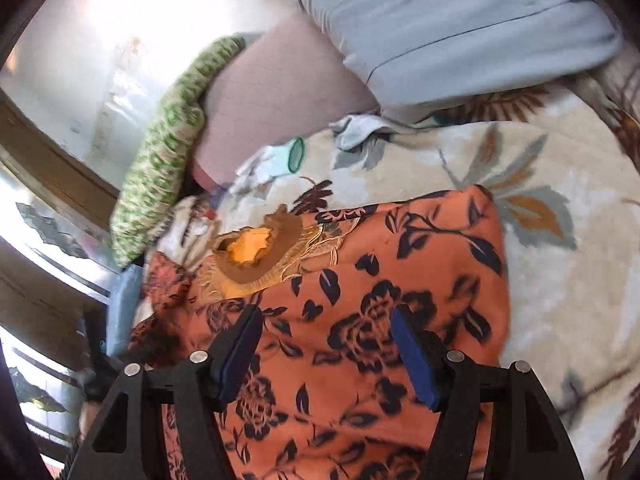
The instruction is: Fold small clothes
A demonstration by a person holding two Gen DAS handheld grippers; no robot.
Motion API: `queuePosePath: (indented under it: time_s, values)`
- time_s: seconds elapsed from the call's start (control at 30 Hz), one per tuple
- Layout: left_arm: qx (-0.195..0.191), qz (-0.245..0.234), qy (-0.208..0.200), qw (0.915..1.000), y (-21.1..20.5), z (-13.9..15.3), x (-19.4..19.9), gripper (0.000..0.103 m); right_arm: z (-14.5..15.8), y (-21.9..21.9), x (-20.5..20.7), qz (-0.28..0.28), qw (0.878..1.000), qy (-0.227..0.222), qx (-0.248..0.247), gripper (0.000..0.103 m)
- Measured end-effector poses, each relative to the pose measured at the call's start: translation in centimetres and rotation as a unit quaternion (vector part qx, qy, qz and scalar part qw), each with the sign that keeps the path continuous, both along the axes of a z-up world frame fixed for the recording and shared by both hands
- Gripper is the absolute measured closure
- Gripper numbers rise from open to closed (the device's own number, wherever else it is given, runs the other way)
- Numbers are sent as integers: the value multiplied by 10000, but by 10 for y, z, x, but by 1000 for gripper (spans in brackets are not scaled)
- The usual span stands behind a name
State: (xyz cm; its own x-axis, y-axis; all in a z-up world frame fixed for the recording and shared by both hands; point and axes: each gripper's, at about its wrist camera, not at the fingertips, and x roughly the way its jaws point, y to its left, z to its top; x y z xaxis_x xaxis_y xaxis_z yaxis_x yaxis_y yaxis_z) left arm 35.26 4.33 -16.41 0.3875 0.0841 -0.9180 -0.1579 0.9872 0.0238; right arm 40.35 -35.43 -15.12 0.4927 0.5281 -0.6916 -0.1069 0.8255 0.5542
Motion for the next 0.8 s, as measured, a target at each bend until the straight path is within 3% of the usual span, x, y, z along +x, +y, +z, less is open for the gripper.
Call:
queuePosePath:
  time_s: [0.07, 0.13, 0.2, 0.23, 0.27, 0.3, 0.37, 0.5, 0.57, 0.6, 0.63, 0.67, 0.7, 0.8]
  values:
    - [185, -95, -157, 9997, -3, 11, -2, 77, -2, 1, 6, -132, 9998, 132, 24, 33]
    - [34, -179, -242, 9995, -1, 19, -4, 60, -5, -7, 4, -119, 9980, 135, 607, 33]
    - [43, -127, -401, 9991, 1, 28, -11, 53, -17, -15, 4, -110, 9912, 244, 1294, 29]
    - [12, -85, -495, 9987, 3, 33, -16, 50, -33, -17, 8, -119, 9878, 485, 1477, 23]
    - [-45, -50, -590, 9982, 4, 40, -22, 46, -61, -17, 16, -143, 9856, 1046, 1324, 23]
    - [-159, -84, -700, 9974, 4, 48, -30, 44, -76, -20, 19, -249, 9824, 1247, 1366, 32]
    - [-306, -228, -972, 9945, 2, 58, -39, 38, -64, -32, 14, -482, 9783, 946, 1777, 32]
    - [-532, -303, -1392, 9884, 5, 76, -59, 37, -26, -49, 2, -622, 9813, 106, 1816, 24]
    - [-800, -152, -1461, 9859, 20, 77, -72, 37, -41, -60, 14, -874, 9827, 271, 1612, 21]
    - [-847, -60, -1468, 9855, 28, 76, -76, 37, -61, -64, 26, -953, 9834, 598, 1423, 22]
    - [-860, 20, -1474, 9853, 36, 75, -81, 37, -78, -70, 35, -1015, 9788, 875, 1547, 26]
    - [-876, 112, -1494, 9848, 46, 76, -87, 37, -76, -78, 33, -1294, 9702, 822, 1878, 26]
    - [-910, 320, -1524, 9836, 62, 75, -94, 37, -66, -79, 30, -1412, 9693, 729, 1875, 25]
    - [-1200, 947, -1549, 9760, 113, 66, -102, 31, -25, -61, 20, -1002, 9801, 131, 1708, 23]
